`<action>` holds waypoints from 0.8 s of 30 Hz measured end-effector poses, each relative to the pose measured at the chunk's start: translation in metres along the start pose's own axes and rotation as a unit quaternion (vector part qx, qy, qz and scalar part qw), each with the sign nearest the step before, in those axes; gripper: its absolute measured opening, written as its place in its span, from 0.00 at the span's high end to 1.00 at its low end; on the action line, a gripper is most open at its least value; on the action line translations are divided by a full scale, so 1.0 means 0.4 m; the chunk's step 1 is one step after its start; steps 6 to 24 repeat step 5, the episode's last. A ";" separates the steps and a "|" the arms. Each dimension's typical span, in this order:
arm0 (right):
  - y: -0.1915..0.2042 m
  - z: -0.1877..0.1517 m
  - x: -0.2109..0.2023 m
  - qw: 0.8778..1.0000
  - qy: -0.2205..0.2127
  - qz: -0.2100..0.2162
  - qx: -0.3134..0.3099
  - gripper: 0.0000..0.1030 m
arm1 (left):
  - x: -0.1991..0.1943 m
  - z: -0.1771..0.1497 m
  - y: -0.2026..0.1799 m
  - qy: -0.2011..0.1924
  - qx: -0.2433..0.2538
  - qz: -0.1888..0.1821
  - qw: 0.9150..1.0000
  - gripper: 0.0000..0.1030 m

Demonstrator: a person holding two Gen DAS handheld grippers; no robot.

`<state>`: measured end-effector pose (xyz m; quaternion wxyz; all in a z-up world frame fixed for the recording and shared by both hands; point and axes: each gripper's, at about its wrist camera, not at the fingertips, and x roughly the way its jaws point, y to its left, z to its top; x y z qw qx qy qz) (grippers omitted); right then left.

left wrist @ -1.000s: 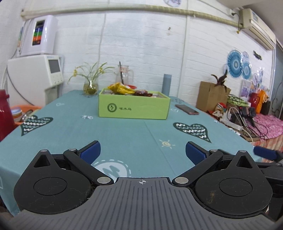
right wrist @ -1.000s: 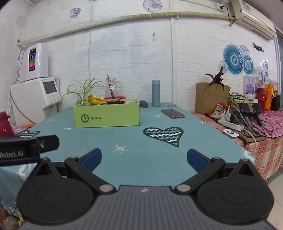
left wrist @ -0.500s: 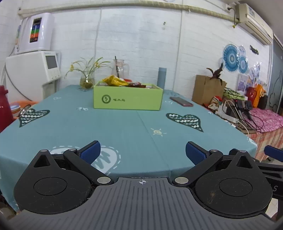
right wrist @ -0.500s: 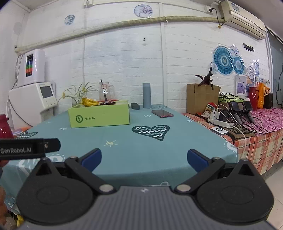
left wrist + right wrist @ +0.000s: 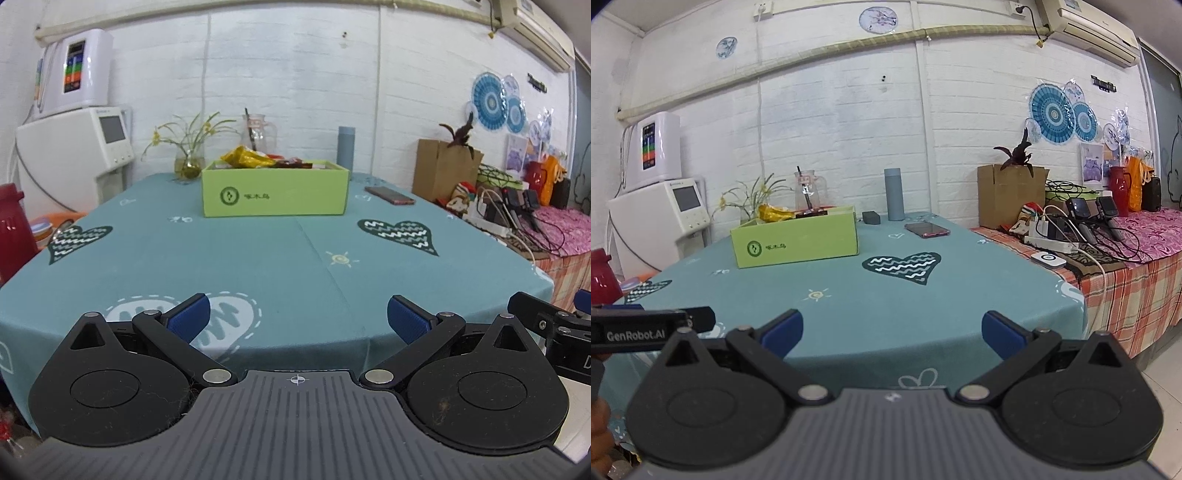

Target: Organize snacks

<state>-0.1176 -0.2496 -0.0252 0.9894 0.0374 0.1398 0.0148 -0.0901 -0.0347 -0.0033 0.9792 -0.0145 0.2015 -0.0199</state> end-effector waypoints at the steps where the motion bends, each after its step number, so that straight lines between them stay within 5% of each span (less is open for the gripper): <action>1: 0.003 -0.001 -0.002 1.000 -0.001 0.001 -0.001 0.00 | 0.001 -0.001 -0.001 -0.001 0.002 0.002 1.000 0.14; 24: 0.009 -0.004 -0.001 1.000 0.002 0.002 -0.002 0.00 | 0.000 -0.007 -0.004 -0.003 0.007 0.003 1.000 0.18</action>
